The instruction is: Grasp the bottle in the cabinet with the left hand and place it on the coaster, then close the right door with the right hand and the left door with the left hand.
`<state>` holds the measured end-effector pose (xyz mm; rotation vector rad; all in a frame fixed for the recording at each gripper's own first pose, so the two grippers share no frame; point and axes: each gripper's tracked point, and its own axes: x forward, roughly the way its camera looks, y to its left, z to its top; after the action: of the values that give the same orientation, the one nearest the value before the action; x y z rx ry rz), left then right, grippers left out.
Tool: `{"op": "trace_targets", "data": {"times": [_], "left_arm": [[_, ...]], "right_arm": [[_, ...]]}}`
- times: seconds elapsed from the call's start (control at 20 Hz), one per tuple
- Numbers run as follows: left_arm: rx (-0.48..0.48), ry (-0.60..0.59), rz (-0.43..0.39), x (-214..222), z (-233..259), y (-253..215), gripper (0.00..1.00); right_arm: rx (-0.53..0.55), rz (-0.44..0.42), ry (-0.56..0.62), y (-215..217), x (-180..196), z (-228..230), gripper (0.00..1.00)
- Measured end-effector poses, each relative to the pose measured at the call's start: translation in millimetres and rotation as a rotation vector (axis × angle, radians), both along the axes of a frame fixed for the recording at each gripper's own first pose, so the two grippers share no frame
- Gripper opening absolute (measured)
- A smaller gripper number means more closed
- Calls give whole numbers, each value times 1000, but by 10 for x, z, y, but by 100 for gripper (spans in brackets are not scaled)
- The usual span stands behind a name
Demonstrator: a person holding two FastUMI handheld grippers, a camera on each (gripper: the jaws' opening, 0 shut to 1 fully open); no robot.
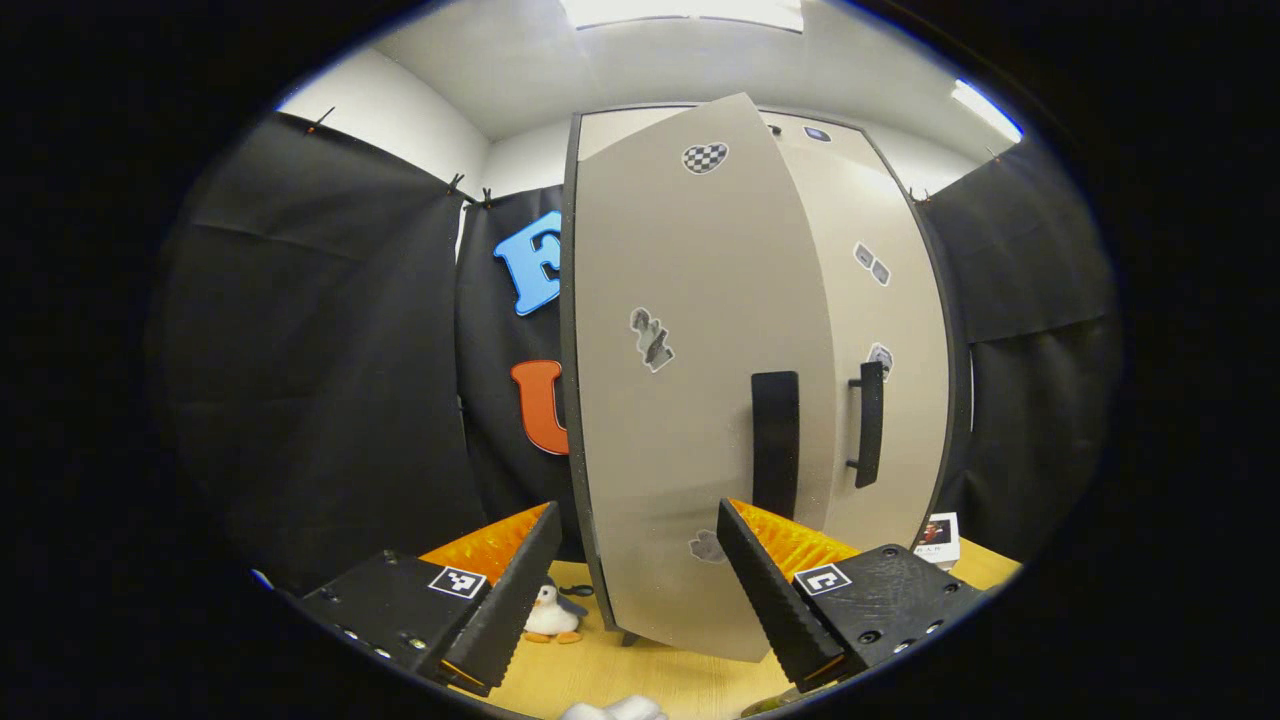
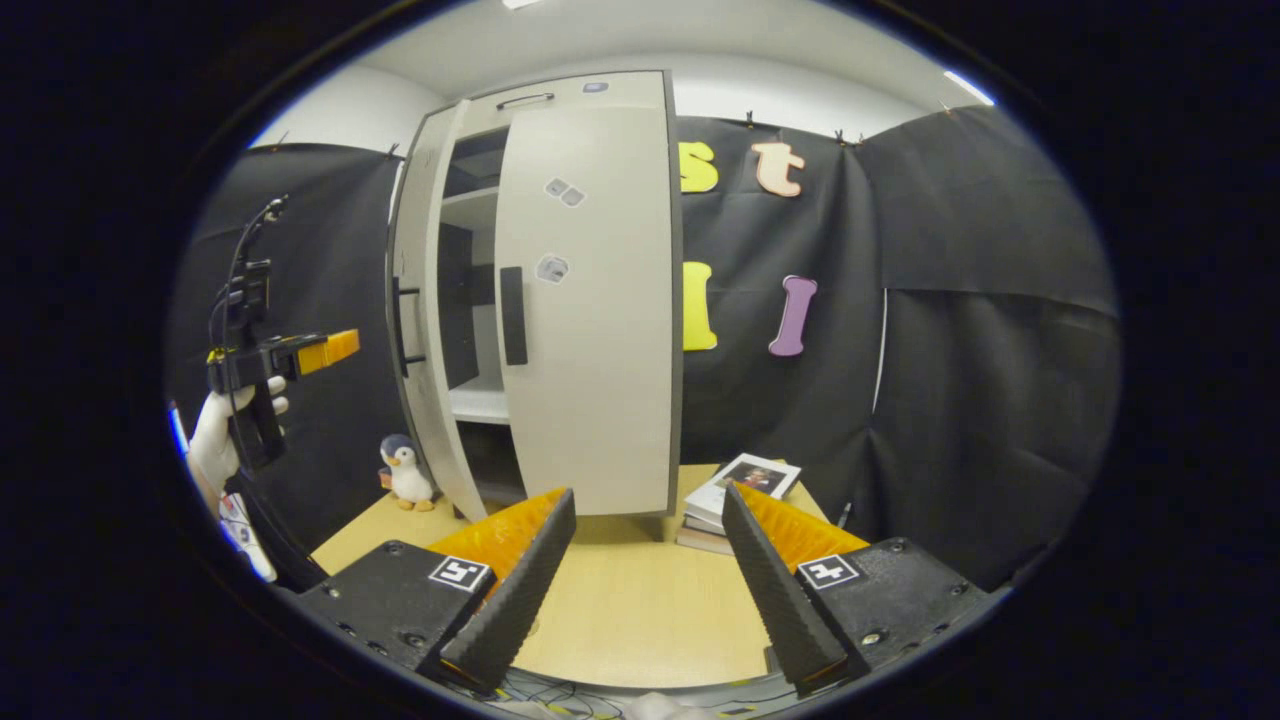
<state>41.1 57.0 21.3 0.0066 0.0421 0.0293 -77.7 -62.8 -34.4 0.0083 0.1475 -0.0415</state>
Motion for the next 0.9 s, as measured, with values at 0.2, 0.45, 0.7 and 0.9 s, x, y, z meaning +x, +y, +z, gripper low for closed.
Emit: {"op": "trace_targets", "data": {"times": [0.2,0.45,0.7,0.9], "left_arm": [[0,6,-26,-153,-1,-125,96],[-18,3,-63,-408,72,-276,96],[-4,-2,-70,-696,108,-306,96],[-4,-4,-29,-914,31,-220,95]], "right_arm": [[0,6,-26,74,17,87,97],[4,10,-54,165,62,183,97],[9,31,-64,316,111,198,95],[-4,35,-69,391,161,173,97]]}}
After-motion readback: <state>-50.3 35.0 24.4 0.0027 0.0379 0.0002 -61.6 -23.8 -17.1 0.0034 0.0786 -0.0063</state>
